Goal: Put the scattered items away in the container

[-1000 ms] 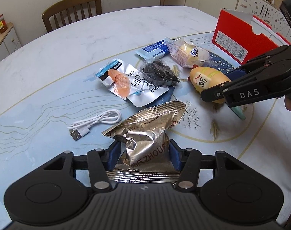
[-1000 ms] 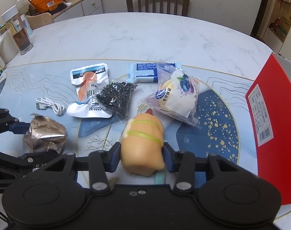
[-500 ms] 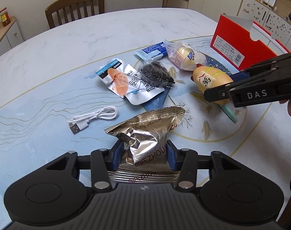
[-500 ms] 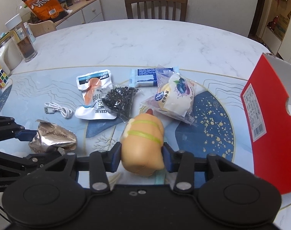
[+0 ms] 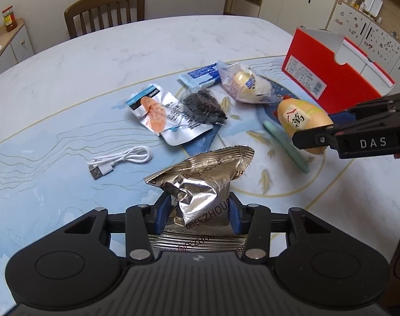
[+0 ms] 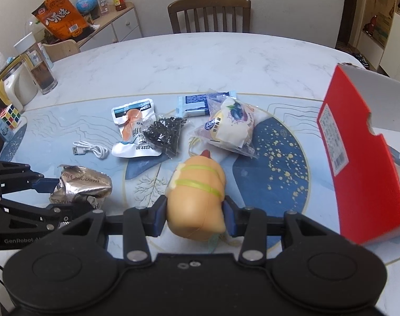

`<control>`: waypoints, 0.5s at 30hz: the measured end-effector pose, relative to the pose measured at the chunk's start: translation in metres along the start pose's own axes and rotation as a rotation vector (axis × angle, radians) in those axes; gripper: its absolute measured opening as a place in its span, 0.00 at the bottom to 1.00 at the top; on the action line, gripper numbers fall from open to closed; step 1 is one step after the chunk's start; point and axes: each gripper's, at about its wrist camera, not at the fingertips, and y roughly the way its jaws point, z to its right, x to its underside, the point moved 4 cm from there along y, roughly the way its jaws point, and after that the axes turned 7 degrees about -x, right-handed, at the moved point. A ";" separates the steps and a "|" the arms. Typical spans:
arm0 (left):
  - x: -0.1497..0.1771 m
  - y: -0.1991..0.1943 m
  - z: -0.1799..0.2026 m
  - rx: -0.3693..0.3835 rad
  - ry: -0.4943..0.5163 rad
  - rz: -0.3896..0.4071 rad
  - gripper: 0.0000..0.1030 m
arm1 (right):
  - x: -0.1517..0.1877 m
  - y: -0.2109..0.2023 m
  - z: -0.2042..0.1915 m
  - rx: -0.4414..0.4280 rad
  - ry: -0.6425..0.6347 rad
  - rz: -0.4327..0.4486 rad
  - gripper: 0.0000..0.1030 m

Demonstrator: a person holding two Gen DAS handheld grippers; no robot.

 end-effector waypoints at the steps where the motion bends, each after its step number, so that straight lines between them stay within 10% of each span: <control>1: -0.001 -0.002 0.002 0.002 0.001 0.002 0.42 | 0.001 -0.003 0.001 -0.001 0.004 0.004 0.41; 15: -0.023 -0.028 0.039 0.021 0.059 0.031 0.42 | 0.010 -0.046 0.015 -0.015 0.023 0.039 0.41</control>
